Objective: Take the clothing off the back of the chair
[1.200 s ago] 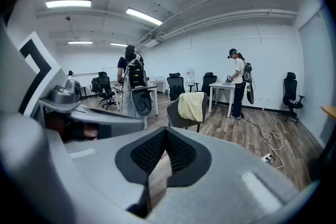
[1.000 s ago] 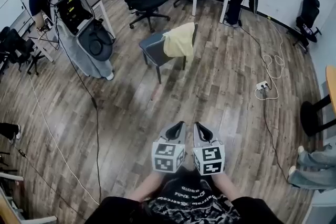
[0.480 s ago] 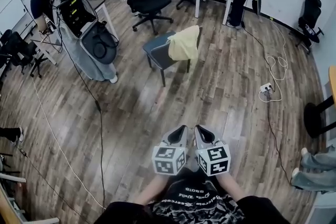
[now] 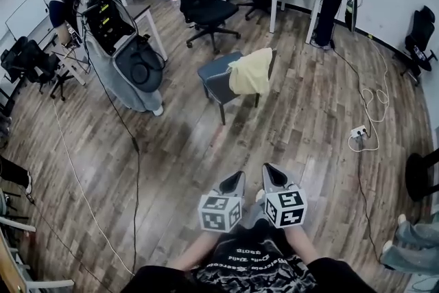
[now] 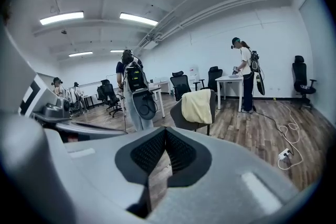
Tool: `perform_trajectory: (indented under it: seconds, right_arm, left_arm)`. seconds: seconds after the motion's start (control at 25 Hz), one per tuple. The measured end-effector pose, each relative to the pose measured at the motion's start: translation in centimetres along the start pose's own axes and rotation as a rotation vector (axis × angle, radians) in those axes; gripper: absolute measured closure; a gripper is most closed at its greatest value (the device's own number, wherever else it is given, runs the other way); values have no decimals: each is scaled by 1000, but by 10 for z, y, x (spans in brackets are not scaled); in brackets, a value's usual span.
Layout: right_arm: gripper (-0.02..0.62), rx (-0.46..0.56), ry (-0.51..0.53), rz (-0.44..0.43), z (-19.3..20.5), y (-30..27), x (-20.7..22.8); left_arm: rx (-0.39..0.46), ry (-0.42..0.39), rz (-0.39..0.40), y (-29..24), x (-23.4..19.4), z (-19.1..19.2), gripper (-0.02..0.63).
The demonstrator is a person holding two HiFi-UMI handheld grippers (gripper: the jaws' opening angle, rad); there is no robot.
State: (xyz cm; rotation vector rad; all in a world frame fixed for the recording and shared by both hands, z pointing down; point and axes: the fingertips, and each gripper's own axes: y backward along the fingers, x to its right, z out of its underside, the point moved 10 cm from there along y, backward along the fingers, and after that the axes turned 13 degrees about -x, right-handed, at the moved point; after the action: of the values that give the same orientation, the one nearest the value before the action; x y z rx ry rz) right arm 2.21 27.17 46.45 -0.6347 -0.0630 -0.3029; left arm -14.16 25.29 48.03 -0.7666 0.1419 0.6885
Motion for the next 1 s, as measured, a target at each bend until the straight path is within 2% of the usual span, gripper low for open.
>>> perform_trajectory:
  seconds: [0.28, 0.6, 0.72, 1.0]
  right_arm:
    - [592, -48, 29, -66, -20, -41, 22]
    - [592, -73, 13, -99, -49, -69, 75]
    - [592, -77, 22, -117, -62, -79, 93]
    - [592, -86, 60, -173, -90, -107, 142]
  left_arm:
    - [-15, 22, -44, -40, -12, -39, 591]
    - [-39, 49, -66, -86, -10, -83, 591]
    - [-29, 31, -78, -103, -6, -101, 591]
    - [-32, 53, -121, -152, -5, -133, 591]
